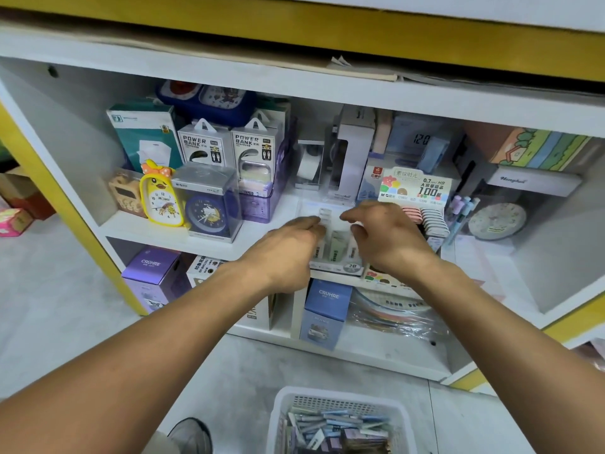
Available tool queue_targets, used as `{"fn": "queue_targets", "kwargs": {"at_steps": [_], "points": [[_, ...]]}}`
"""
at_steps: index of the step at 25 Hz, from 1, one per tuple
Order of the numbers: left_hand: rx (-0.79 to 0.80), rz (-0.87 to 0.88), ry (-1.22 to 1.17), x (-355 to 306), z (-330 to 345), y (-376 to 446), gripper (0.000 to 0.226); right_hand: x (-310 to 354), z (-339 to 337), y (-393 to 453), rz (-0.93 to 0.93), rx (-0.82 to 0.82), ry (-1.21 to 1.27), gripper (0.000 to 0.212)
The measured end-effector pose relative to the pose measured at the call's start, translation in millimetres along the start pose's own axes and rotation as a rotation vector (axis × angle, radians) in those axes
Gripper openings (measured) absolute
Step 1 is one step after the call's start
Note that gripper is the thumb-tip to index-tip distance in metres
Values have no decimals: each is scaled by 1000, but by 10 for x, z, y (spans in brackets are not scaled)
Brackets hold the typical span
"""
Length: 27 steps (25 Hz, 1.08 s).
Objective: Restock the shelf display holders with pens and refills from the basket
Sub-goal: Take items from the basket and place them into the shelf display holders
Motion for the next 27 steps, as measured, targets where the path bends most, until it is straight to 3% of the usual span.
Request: {"fn": "queue_targets", "kwargs": {"at_steps": [2,4,6,9,12,16,17,20,23,27], "points": [[-152,2,0,-72,-132,-53,52,-67,-104,-178,51,-64,95,30],[-127,-49,-27,-117,-54,-102,39,-89,-46,-429,54,-61,114,27],[70,-33,-29,-301,305,-230,34,-119,246,-753,34,48,59,28],[491,91,46,-670,1151,-618,38,-261,980,-1355,42,388,-51,31],[857,135,120,-770,1904,-1022,40,-592,1607,-1937,178,621,-56,31],[780,138,178,-834,2463,-1087,11,-1094,2254,-2586,432,747,93,26],[761,118,167,-853,2607,-1102,14,-1214,2416,-2739,502,763,122,26],[790,88,133,-882,3083,-1218,10,-1570,2763,-3117,752,646,240,29],[843,68,86,-798,3553,-1323,20,-1704,3096,-3261,780,588,272,54],[835,27,33,-534,3941,-1397,40,-1613,3676,-3283,778,701,296,86]]}}
Point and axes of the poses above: each hand's wrist, its own y-axis towards the middle knuckle, its own z-axis out of the palm, x = y × z, the point moved 9 cm from there along y, towards the middle knuckle, and after that the axes turned 3 degrees about y, right-handed, at the moved point
